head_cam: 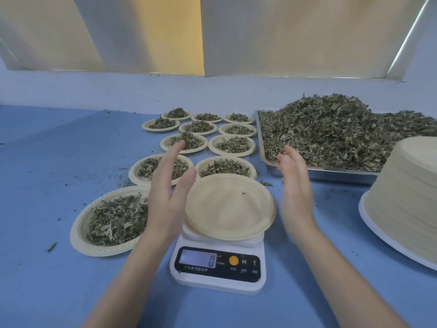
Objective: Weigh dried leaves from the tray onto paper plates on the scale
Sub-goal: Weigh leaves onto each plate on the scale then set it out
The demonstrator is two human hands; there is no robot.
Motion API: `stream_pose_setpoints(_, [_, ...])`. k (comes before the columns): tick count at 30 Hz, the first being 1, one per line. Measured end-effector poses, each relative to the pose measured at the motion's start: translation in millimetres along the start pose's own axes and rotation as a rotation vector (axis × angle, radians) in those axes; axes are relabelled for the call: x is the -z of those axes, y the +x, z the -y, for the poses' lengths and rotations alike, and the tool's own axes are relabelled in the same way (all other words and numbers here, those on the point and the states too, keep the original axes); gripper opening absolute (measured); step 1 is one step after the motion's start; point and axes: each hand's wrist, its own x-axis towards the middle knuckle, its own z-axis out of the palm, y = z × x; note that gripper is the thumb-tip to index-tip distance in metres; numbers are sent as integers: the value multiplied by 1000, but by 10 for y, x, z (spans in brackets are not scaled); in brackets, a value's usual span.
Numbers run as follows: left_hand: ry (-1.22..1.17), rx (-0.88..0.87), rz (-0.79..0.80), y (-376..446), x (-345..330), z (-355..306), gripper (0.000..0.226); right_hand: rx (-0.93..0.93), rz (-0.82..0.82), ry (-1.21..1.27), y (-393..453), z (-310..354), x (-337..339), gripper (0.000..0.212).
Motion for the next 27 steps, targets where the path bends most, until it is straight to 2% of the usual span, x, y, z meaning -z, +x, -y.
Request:
stream_pose_setpoints(3, [119, -49, 224, 384, -138, -240, 57, 65, 2, -89, 177, 98, 41, 52])
stream_pose_setpoints(6, [302, -97, 496, 827, -547, -354, 57, 66, 80, -197, 485, 147, 18, 51])
stream_pose_setpoints(9, [445, -90, 717, 1186, -1016, -303, 56, 74, 112, -460, 891, 129, 45, 53])
stream_pose_setpoints(11, [443, -51, 811, 1396, -1265, -241, 55, 7, 140, -678, 1247, 68, 126, 58])
stream_pose_setpoints(14, [479, 19, 856, 1711, -1566, -129, 64, -172, 206, -933, 1780, -101, 237, 69])
stream_pose_setpoints(18, [601, 24, 891, 1948, -1864, 64, 69, -333, 323, -1056, 2319, -468, 182, 78])
stream_pose_setpoints(21, [609, 17, 926, 1996, -2026, 182, 63, -345, 426, -1087, 2516, -668, 71, 69])
stream_pose_setpoints(25, [649, 46, 955, 2026, -2107, 266, 66, -311, 657, -1344, 2453, -776, 66, 59])
stream_pose_setpoints(27, [664, 71, 974, 2043, -2113, 272, 66, -230, 625, -1293, 2396, -716, 180, 64])
